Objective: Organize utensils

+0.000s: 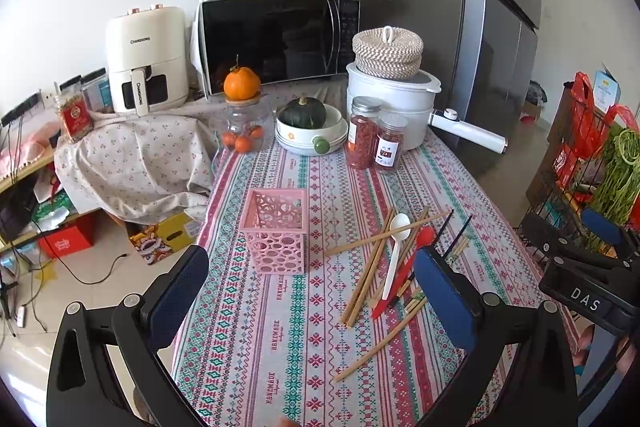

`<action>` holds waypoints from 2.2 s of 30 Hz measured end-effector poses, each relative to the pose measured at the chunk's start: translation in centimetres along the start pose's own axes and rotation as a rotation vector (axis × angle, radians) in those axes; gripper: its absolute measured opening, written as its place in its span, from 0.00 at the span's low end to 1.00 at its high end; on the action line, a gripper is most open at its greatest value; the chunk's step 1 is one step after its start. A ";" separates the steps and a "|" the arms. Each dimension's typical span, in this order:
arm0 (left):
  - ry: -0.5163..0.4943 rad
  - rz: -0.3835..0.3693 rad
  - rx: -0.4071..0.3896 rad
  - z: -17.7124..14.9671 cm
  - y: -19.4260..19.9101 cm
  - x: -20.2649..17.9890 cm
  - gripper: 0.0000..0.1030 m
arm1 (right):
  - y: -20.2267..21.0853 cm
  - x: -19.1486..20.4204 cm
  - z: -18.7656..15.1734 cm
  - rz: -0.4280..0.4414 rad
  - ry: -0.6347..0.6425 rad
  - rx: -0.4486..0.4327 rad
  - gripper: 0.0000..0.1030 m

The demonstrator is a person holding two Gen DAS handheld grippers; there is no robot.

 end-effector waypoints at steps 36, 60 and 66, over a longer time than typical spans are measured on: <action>0.002 0.005 -0.002 0.1 0.3 0.2 1.00 | -0.2 0.3 -0.3 -0.001 0.003 0.010 1.00; -0.001 -0.011 -0.005 0.4 0.3 0.6 1.00 | -0.4 0.3 -0.4 -0.001 0.001 0.018 1.00; 0.050 -0.198 0.039 1.1 -1.3 -0.6 1.00 | -1.1 -0.6 0.6 -0.001 -0.018 0.017 1.00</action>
Point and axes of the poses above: each gripper's, at about its wrist camera, not at the fingertips, and y roughly against the way its jaws point, x to its left, z to its top, the point moved 6 cm from there along -y, roughly the way its jaws point, and after that the axes turned 12 degrees about -y, right-handed, at the moved point
